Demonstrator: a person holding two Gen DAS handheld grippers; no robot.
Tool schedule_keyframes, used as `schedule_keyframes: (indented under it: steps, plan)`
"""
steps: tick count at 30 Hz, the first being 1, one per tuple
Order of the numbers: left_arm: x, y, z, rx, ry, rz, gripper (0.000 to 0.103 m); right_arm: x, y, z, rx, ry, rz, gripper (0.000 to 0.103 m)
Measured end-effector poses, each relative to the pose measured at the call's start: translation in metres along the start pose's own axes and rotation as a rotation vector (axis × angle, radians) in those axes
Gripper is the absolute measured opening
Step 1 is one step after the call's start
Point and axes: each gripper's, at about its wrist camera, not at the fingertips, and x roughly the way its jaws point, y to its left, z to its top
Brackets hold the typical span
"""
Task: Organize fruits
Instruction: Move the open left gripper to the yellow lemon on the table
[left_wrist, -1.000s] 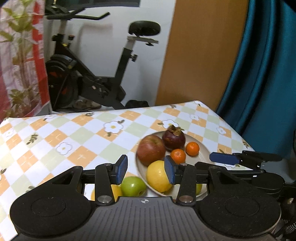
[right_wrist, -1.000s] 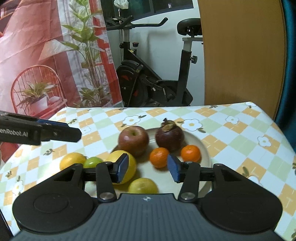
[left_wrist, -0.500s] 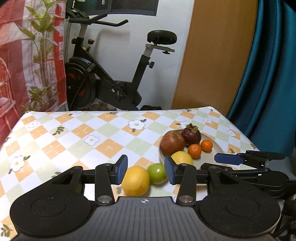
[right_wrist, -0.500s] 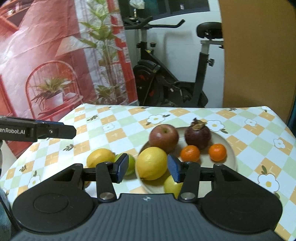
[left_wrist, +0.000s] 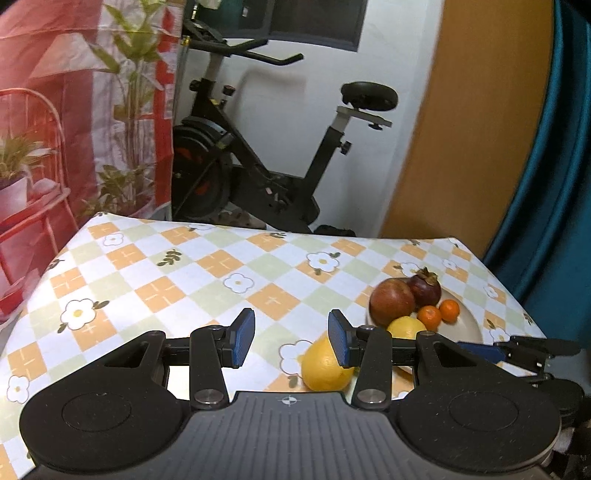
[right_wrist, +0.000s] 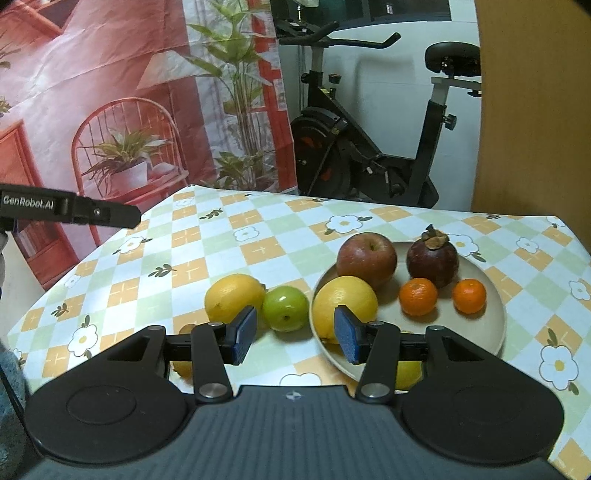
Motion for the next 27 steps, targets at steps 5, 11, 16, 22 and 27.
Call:
schedule_keyframes:
  steps: [5, 11, 16, 22, 27]
  plan:
    - [0.005, 0.003, -0.004, -0.01, 0.015, 0.001, 0.046, 0.005, 0.005, -0.003, -0.015, 0.018, 0.008, 0.05]
    - [0.017, 0.006, -0.006, -0.023, 0.049, -0.029, 0.046, 0.01, 0.009, -0.005, -0.027, 0.032, 0.021, 0.05]
    - [0.049, 0.009, -0.004, -0.05, 0.111, -0.072, 0.045, 0.021, 0.015, -0.005, -0.049, 0.05, 0.033, 0.05]
    - [0.093, 0.001, -0.006, -0.051, 0.165, -0.108, 0.045, 0.03, 0.017, -0.006, -0.057, 0.067, 0.036, 0.05]
    - [0.114, -0.001, -0.01, -0.079, 0.209, -0.139, 0.045, 0.035, 0.012, -0.009, -0.046, 0.082, 0.033, 0.05]
